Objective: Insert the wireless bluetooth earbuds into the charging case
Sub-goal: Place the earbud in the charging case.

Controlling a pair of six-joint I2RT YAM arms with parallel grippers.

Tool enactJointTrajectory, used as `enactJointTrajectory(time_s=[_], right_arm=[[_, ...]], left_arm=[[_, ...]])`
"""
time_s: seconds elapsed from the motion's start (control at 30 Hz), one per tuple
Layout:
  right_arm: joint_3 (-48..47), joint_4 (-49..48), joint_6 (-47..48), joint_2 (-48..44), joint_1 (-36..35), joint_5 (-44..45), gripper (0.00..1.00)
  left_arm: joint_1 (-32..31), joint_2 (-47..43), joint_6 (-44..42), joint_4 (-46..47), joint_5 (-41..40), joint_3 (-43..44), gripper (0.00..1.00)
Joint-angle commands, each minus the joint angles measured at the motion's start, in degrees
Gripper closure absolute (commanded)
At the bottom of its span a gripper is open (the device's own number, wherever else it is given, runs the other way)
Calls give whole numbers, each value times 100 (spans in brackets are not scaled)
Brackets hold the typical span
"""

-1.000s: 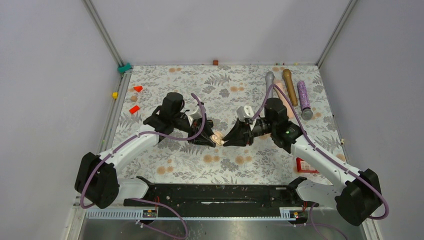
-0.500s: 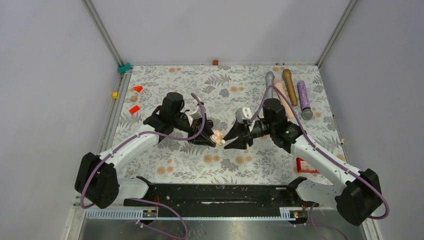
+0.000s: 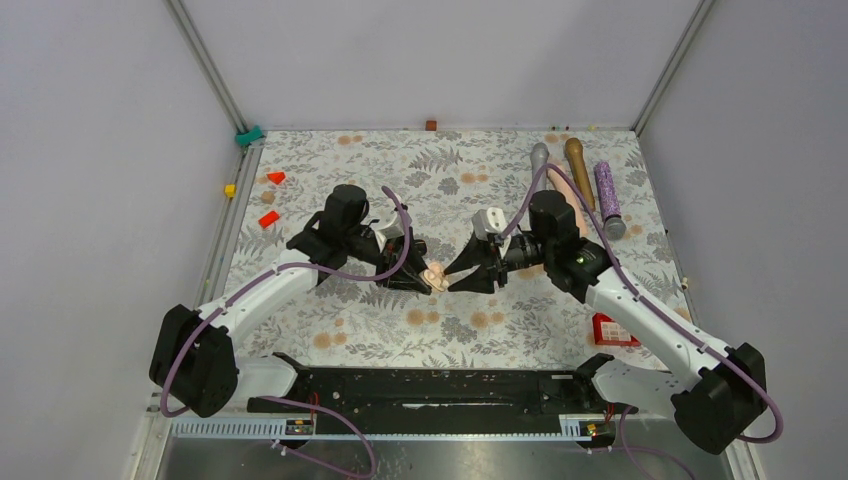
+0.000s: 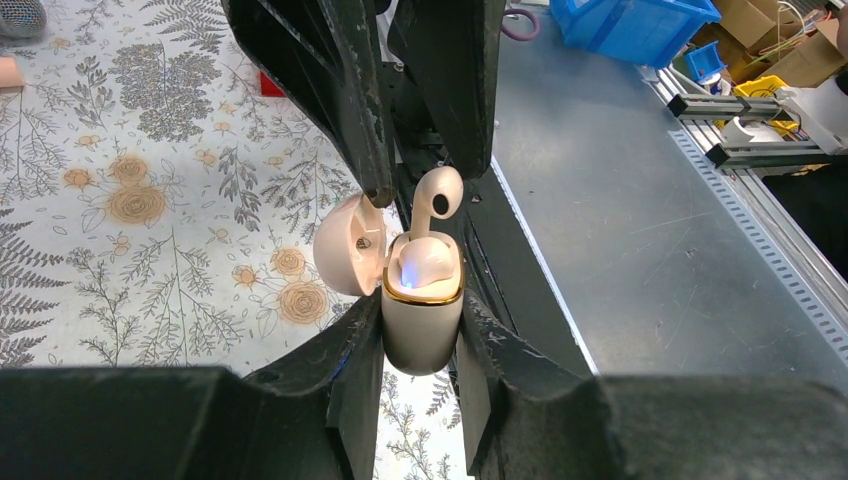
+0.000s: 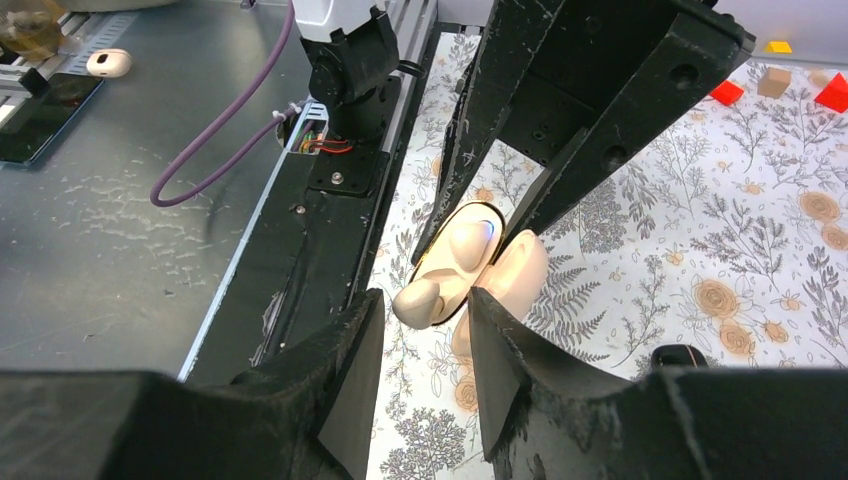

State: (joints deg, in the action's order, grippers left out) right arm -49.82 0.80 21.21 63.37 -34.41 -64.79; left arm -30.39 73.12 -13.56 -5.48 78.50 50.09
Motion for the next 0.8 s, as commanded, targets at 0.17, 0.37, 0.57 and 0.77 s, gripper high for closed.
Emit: enactJointTrajectory(time_s=[0.17,0.37,0.57,0.77], right_arm=[[-304,396,324,-107,-30,251,56],[-357,456,364,-117,-29,344,62],[-442,441,275,-65,-23,429,69],[-437,447,255,-89,-30,336,69]], left_arm=[[-33,-126,-111,273,333,34,100],[-35,-130,-110,274,337,36,100],[-35,-115,-112,271,344,49,100],[-32,-129,-107,274,337,52,100]])
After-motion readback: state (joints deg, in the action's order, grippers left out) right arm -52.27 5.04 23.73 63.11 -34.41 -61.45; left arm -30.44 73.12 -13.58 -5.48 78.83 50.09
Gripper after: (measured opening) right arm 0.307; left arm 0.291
